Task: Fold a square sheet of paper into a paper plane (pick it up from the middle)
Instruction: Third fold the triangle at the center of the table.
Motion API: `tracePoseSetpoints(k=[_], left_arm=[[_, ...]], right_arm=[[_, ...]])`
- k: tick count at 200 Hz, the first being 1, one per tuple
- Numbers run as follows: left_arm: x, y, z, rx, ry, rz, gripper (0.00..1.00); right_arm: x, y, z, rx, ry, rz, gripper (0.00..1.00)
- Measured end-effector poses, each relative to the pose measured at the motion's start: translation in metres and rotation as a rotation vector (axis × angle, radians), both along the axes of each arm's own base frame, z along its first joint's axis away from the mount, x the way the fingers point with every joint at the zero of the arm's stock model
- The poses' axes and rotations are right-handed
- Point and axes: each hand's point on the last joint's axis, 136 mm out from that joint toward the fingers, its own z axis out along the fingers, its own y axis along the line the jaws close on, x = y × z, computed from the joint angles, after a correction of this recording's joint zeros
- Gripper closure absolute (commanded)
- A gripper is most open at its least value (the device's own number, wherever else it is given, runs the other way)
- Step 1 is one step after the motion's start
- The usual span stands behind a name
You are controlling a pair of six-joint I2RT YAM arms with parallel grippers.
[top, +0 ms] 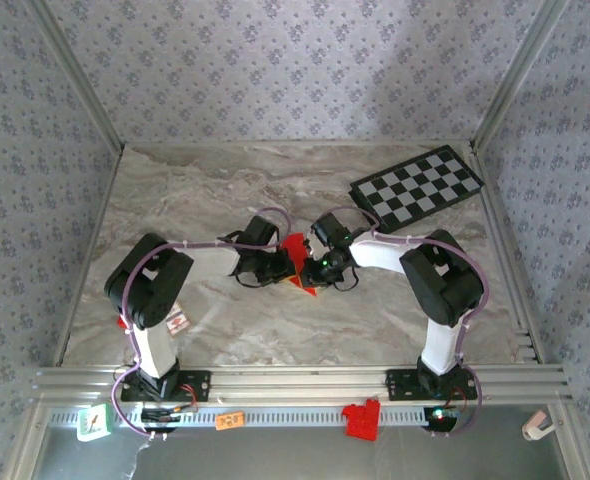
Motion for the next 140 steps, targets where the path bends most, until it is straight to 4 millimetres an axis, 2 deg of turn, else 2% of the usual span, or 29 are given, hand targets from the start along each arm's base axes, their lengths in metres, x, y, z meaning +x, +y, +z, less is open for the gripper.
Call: tracePoseSetpoints(k=[41, 101, 119, 140], left_arm=[[0.008, 0.013, 0.0, 0.008, -0.026, -0.024, 0.91], [0.033, 0.075, 0.003, 0.087, -0.053, 0.092, 0.9], [0.034, 0.081, 0.015, 0.092, -0.078, 0.11, 0.9], [0.034, 0.07, 0.04, 0.051, -0.136, 0.106, 0.89]], right_arm=[[0.0, -0.002, -0.002, -0.018, -0.001, -0.007, 0.85], [0.0, -0.002, -0.002, -0.015, 0.009, -0.023, 0.85], [0.001, -0.001, 0.0, -0.009, 0.011, -0.025, 0.85], [0.002, 0.001, 0.001, -0.003, 0.017, -0.027, 0.85]])
